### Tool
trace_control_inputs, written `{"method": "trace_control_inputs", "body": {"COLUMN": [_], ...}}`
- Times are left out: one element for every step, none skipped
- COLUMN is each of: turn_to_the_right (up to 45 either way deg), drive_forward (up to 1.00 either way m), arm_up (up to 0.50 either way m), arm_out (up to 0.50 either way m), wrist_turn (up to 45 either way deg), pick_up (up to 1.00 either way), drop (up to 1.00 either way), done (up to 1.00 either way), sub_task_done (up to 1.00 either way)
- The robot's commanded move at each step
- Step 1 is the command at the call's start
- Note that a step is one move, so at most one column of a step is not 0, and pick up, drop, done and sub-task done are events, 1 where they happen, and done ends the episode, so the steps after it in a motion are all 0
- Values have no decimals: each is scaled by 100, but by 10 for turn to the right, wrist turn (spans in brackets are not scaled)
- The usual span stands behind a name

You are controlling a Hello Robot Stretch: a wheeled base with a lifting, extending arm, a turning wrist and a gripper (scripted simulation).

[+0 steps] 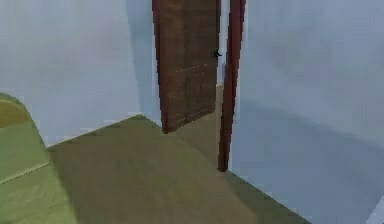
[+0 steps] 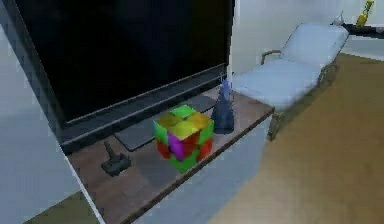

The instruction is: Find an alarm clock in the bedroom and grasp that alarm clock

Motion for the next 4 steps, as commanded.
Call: {"method": "trace_control_inputs", "body": {"turn_to_the_right": [0,0,-450,-330], "drive_forward": [100,50,0,0], "arm_up": [0,0,0,0], "arm_out": [0,0,0,0], "wrist_turn": [0,0,0,0], "pick_up": [0,0,0,0], "drop": [0,0,0,0], "done": [0,0,0,0], "sub_task_done": [0,0,0,0]}}
